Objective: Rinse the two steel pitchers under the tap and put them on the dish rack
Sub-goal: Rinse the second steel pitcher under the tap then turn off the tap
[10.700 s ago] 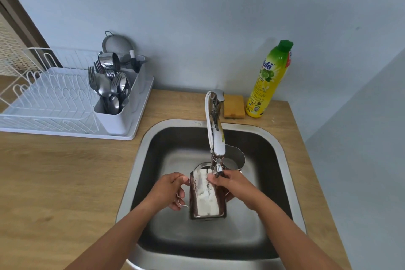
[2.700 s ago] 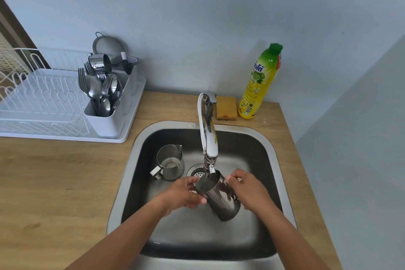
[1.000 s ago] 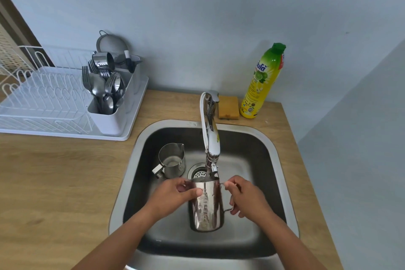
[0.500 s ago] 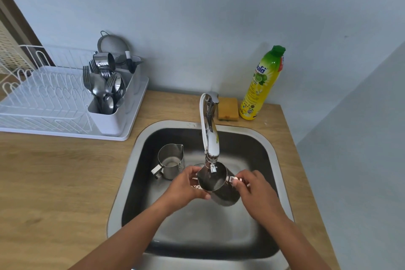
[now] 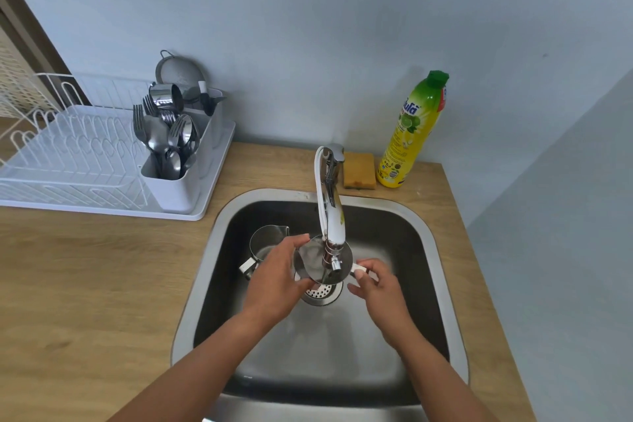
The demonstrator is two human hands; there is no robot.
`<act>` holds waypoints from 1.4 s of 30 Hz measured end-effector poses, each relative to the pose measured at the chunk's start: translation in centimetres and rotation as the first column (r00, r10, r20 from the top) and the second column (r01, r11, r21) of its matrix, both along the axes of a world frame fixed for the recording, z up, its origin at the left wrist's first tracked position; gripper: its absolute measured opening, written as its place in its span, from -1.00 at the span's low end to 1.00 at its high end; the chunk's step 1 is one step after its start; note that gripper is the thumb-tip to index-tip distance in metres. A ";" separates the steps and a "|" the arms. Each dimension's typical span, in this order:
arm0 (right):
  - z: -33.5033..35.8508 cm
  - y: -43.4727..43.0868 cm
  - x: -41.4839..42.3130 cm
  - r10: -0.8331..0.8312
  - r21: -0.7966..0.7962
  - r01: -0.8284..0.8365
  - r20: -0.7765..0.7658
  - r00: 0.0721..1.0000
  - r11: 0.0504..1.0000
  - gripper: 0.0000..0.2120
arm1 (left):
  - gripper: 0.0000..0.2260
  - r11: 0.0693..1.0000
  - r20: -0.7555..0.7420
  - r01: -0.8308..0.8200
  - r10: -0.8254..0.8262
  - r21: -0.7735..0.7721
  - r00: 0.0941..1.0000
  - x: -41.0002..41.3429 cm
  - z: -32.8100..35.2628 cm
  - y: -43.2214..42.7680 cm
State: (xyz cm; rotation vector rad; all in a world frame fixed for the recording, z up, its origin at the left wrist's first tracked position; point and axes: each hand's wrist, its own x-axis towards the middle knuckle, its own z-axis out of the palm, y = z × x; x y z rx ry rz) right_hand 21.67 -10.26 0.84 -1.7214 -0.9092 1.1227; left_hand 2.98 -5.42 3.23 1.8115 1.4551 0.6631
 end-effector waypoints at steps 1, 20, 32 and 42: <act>-0.2 0.2 -0.2 -0.001 0.003 0.001 -0.057 0.998 1.000 -0.88 | -0.32 1.000 -0.002 0.002 -0.002 0.014 1.000 -0.2 0.2 0.0; -1.0 -1.5 -2.9 0.154 -0.189 -0.201 -0.237 0.959 0.961 -0.82 | -0.36 0.998 -0.162 0.040 -0.032 0.044 0.986 -2.5 1.3 -0.7; 1.0 -2.1 0.5 0.311 -0.283 -0.229 0.291 0.905 0.931 -0.83 | -0.53 0.922 0.024 0.013 -0.004 -0.386 1.000 -2.1 -1.7 -2.0; 4.6 -2.7 1.4 0.351 -0.220 -0.275 0.643 0.681 0.936 -0.86 | -0.51 0.864 0.278 0.126 0.017 -0.487 0.960 0.0 -1.6 -2.0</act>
